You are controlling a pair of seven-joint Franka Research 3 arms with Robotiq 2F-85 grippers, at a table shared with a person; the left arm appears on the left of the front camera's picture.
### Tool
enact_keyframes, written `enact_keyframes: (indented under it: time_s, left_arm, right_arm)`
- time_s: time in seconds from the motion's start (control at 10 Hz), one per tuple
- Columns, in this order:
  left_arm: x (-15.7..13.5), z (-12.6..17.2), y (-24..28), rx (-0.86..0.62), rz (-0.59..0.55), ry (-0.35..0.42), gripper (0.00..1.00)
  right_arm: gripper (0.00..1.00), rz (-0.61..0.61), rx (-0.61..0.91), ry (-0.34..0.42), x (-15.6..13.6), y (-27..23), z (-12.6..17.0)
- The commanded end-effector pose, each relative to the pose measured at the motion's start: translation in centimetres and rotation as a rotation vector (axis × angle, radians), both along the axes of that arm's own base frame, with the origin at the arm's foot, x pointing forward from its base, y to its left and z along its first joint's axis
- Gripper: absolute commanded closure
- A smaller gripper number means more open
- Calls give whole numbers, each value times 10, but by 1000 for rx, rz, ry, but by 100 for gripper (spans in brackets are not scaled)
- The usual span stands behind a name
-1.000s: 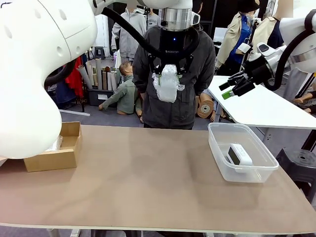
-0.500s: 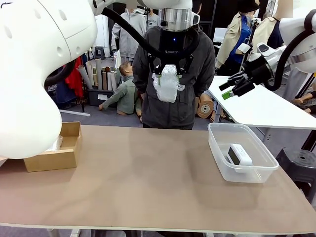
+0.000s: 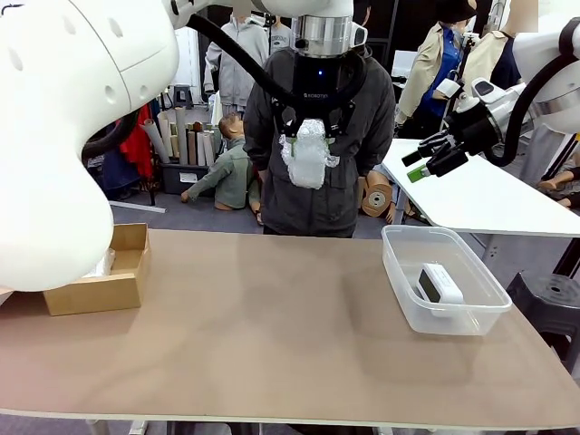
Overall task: Separate and place wrapped and unwrapped clocks.
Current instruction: If the picked Digital clock is wrapped, place it in the Package Box ; if not, place it in the Organizing box.
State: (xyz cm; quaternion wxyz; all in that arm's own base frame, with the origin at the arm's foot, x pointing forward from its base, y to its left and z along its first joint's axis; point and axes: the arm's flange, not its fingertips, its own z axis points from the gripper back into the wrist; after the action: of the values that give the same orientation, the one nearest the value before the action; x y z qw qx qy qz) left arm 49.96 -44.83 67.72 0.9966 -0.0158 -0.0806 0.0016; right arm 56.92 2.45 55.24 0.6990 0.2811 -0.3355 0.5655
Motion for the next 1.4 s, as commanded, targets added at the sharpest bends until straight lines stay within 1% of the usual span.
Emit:
enact_keyframes:
  time_s: [0.0, 0.1, 0.2, 0.4, 0.6, 0.7, 0.8, 0.9, 1.0, 1.1, 1.2, 1.3]
  left_arm:
    - [4, 26, 19, -104, -105, 80, 100]
    - [7, 44, 39, -140, -159, 121, 100]
    - [10, 54, 53, -151, -189, 133, 100]
    - [16, 76, 85, -214, -261, 121, 100]
    - [17, 96, 123, -239, -327, 106, 100]
    - [16, 101, 142, -270, -397, 109, 100]
    - [17, 104, 158, -256, -411, 123, 100]
    - [16, 104, 176, -202, -430, 140, 100]
    - [15, 102, 197, -149, -480, 127, 100]
    - [6, 94, 221, -92, -487, 102, 100]
    - [0, 90, 237, -64, -468, 89, 100]
    - [-10, 85, 255, -44, -408, 40, 100]
  right_arm:
    - [0, 4, -1, -4, 0, 0, 1]
    - [0, 4, -1, -4, 0, 0, 1]
    - [0, 4, -1, -4, 0, 0, 1]
    - [0, 4, -1, -4, 0, 0, 1]
    - [0, 4, -1, -4, 0, 0, 1]
    - [0, 4, -1, -4, 0, 0, 1]
    - [0, 4, -1, -4, 0, 0, 1]
    - [0, 4, -1, -4, 0, 0, 1]
    - [0, 4, -1, -4, 0, 0, 1]
    - [0, 4, -1, -4, 0, 0, 1]
    - [0, 4, -1, -4, 0, 0, 1]
    - [0, 4, -1, -4, 0, 0, 1]
